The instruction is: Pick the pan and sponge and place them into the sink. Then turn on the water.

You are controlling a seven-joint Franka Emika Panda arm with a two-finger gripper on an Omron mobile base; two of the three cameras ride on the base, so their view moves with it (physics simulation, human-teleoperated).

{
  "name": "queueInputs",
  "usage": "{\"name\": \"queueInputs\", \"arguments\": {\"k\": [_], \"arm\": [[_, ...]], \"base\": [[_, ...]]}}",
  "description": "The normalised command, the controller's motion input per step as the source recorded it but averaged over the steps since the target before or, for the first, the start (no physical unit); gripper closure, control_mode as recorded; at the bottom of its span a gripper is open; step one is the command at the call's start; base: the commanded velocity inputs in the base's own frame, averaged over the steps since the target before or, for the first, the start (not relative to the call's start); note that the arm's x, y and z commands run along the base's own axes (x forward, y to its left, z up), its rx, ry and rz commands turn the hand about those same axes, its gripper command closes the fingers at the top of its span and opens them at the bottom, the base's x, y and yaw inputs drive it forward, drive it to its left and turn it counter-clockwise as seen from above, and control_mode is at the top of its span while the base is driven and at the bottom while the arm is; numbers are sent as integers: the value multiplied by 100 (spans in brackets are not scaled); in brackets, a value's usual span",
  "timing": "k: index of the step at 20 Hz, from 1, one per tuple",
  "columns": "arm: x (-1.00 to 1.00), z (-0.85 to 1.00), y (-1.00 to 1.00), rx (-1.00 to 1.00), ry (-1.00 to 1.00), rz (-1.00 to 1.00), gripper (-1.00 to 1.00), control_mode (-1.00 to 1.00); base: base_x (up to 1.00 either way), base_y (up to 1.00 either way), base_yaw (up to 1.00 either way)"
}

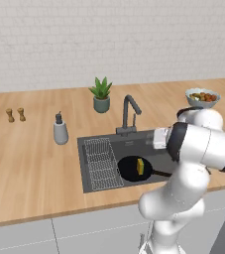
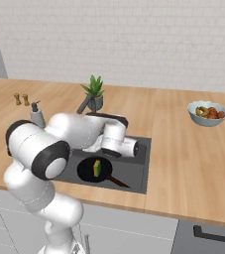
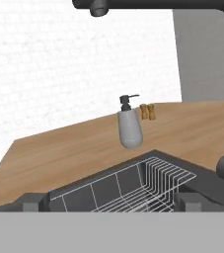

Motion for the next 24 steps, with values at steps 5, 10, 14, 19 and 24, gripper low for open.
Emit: {"name": "queueInputs", "arguments": {"k": [5,10,14,19,24], "arm": [[-7,43,0,0,0,-4,-100,-100],[-1,20,-11,0,0,-3,-100,-100],[0,4,-14,0,0,-1,-100,-100],[0,6,-23,1,-6,0,-100,-100],[8,3,-11,0,-9,0,-100,-100]], "base": [[0,0,0],[0,0,0],[0,0,0],[0,0,0],[0,0,0]]}}
